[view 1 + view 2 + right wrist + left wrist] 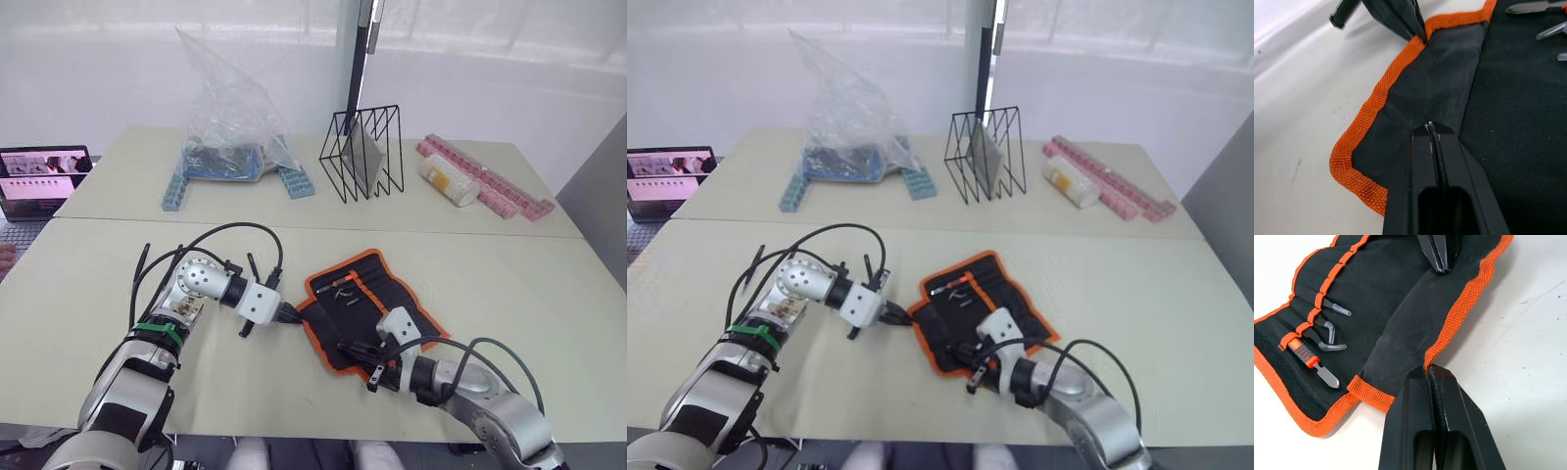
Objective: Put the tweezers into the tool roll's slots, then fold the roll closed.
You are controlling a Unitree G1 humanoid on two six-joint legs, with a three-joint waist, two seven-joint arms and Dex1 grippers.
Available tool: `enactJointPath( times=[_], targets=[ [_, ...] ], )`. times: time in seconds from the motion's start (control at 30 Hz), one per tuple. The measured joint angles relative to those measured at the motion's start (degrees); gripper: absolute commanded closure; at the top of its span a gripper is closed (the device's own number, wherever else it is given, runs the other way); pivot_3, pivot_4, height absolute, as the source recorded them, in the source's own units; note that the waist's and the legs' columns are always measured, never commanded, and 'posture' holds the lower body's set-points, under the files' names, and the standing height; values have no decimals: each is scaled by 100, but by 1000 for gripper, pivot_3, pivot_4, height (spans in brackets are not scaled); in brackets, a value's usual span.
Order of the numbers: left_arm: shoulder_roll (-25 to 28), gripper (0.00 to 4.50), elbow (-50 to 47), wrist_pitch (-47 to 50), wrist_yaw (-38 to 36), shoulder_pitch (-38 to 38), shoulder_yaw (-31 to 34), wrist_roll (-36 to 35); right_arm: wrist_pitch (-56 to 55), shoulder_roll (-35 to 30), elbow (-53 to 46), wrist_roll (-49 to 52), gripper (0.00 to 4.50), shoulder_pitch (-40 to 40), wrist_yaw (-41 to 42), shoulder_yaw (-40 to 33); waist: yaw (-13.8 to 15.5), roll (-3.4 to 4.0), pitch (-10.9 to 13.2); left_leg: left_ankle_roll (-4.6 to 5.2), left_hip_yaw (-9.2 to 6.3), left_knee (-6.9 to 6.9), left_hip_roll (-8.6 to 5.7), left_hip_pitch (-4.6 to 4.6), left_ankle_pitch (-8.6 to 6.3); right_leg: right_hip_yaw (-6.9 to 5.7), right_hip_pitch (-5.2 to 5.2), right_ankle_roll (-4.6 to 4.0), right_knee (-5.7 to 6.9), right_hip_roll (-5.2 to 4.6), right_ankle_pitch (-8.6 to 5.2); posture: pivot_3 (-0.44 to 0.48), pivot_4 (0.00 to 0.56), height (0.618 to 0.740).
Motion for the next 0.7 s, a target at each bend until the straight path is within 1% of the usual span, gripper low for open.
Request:
enactJointPath(
  times=[0.07,0.1,0.13,0.17,0.23,0.33,0.43,0.47,0.53,0.6,0.7],
  targets=[
    [1,3663,-23,41,4,1,4,-38,-4,-24,28,-18,4500,-1,40,37,-2,0,0,0,0,0,0,3,0,0,2,0,1,0,0,0,150,718],
    [2,3255,-57,85,4,2,8,-74,-3,-24,35,-20,4500,-3,52,48,-2,0,0,0,0,0,1,3,0,0,2,0,1,0,0,0,150,718],
    [20,3007,-154,200,-7,19,21,-149,-3,-24,46,-25,4500,-11,69,58,-6,0,0,0,0,0,1,4,0,0,3,0,1,0,-1,0,150,718],
    [69,2598,-308,350,-40,63,25,-228,-3,-23,75,-37,4500,-24,85,72,-15,0,0,0,0,0,1,4,0,0,3,0,1,0,-1,0,150,718],
    [187,1945,-619,731,-116,167,42,-385,-3,-22,104,-63,4500,-43,107,100,-26,1,-1,2,0,-1,1,6,-1,0,3,0,4,0,-3,0,150,718],
    [477,958,-1468,2080,-220,493,178,-848,-3,-23,139,-96,4500,-89,138,139,-39,2,-1,4,0,-3,3,10,-3,0,2,-5,17,1,-11,0,150,718],
    [600,20,-2373,3801,-162,663,420,-1566,-3,-40,170,-116,4500,-118,187,137,-39,2,-2,5,-1,-2,3,13,-3,-1,3,-2,22,0,-14,0,150,718],
    [601,20,-2667,4417,-55,688,551,-1856,-3,-40,190,-117,4500,-134,206,141,-41,2,-2,5,-1,-2,3,19,-3,0,8,2,22,0,-17,0,150,718],
    [579,20,-3106,5322,188,723,765,-2276,-3,-40,197,-121,4500,-147,226,163,-45,4,-3,6,-1,-3,3,31,-4,0,17,19,23,1,-31,0,150,718],
    [526,20,-3391,5897,482,853,899,-2463,-3,-41,201,-123,4500,-156,244,181,-44,15,-10,8,0,-6,2,38,-5,1,22,22,23,1,-37,0,150,718],
    [332,882,-3660,6385,974,1216,902,-2477,-3,-56,202,-123,4500,-160,270,187,-41,29,-19,16,0,-6,2,41,-10,2,24,15,23,2,-37,0,150,718]
  ],
)
